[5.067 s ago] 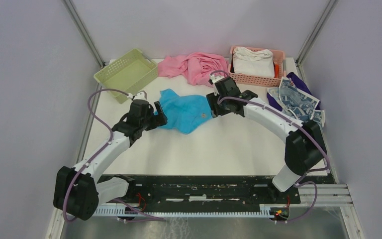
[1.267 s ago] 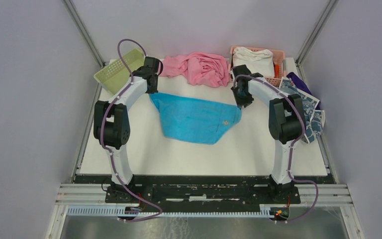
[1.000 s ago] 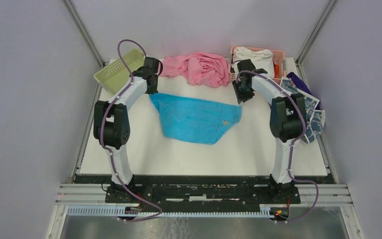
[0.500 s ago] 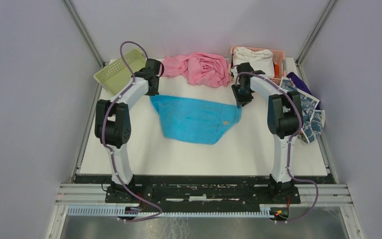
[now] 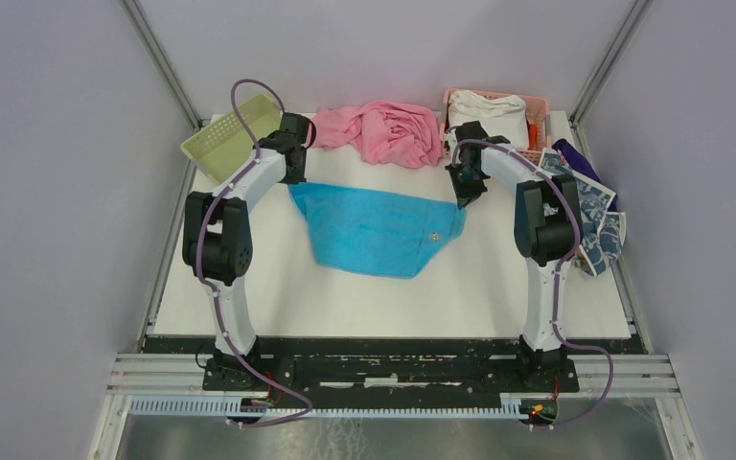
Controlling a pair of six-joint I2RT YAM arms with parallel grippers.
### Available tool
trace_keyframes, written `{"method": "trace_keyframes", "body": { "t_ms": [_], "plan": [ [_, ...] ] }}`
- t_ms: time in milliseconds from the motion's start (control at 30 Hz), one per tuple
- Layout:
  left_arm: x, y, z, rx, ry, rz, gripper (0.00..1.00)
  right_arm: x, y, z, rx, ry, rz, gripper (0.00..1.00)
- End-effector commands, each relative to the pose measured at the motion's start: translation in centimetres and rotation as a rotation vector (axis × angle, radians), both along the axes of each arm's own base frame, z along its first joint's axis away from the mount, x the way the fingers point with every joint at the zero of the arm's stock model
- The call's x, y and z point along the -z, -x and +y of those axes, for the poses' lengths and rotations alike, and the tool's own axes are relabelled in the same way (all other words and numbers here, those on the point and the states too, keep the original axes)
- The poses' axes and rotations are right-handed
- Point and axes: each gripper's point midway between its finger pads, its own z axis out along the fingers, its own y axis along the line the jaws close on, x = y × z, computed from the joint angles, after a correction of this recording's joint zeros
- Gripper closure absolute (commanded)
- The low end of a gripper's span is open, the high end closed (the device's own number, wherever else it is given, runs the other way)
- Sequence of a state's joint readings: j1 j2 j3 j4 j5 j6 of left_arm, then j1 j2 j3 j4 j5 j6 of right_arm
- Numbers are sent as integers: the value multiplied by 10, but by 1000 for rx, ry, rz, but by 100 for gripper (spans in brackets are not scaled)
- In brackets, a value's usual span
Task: Roll the towels
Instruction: Flatten out the towel at the center of the board.
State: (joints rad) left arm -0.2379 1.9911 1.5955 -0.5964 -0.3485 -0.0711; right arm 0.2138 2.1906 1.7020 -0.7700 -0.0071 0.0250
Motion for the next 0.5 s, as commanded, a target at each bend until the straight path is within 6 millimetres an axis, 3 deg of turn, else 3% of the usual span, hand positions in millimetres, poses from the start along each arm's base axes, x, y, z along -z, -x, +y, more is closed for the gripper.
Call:
{"method": "trace_keyframes", "body": {
  "t_ms": [0, 100, 233, 267, 400, 467],
  "plan": [
    [-16, -10, 4, 3, -33, -51, 97, -12, -4, -8, 7, 22, -13, 93],
    [-46, -15, 6, -14, -17, -121, 97, -53, -13, -15, 12, 57, -95, 99],
    [-109, -18, 7, -22, 15, -257, 97, -119, -18, -22, 31, 71, -231, 99],
    [-126, -16, 7, -20, 24, -294, 97, -141, -17, -23, 37, 67, -279, 99],
    [-187, 0, 8, 3, 54, -417, 97, -199, -4, -32, 55, 68, -407, 100],
    [-207, 13, 12, 1, 62, -455, 97, -224, 6, -36, 64, 69, -466, 100]
  ]
}}
